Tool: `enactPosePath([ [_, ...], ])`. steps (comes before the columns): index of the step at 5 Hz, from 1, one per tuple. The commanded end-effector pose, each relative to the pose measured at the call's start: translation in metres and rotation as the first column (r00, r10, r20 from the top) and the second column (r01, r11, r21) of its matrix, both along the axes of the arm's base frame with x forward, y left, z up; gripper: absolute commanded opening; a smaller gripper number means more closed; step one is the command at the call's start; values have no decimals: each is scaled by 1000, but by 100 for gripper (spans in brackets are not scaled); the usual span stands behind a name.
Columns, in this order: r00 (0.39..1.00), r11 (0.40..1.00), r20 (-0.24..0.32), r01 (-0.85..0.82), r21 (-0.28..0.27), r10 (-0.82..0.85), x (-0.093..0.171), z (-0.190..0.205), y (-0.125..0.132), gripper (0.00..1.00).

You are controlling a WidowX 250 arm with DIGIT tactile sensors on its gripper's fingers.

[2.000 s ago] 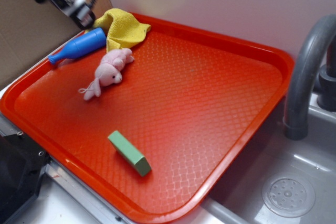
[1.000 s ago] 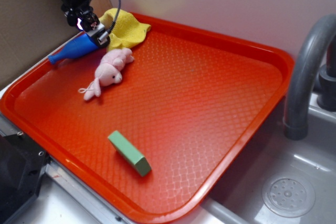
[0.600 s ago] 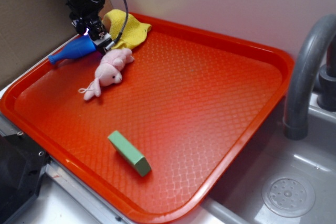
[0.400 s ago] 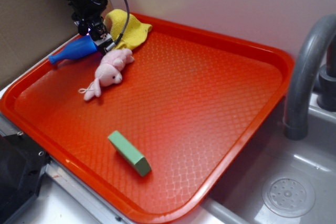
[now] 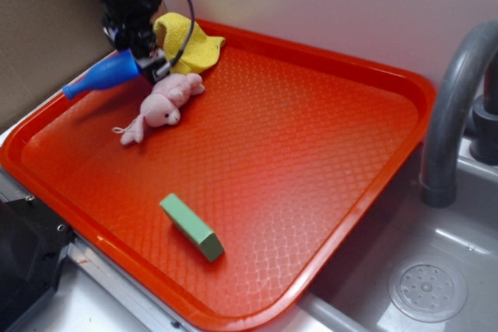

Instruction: Grab the blue bottle.

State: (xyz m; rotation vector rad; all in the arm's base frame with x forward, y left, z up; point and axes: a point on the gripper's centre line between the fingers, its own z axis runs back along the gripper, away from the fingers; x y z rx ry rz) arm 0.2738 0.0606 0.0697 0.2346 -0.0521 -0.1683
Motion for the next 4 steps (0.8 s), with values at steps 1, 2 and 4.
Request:
enactPosePath([
  [1,980,978,107,-178,106,167,3,85,-67,0],
  [2,956,967,144,-254,-22,254,-2,114,-89,0],
  [4,945,965,203,-240,-108,258,-7,114,-102,0],
])
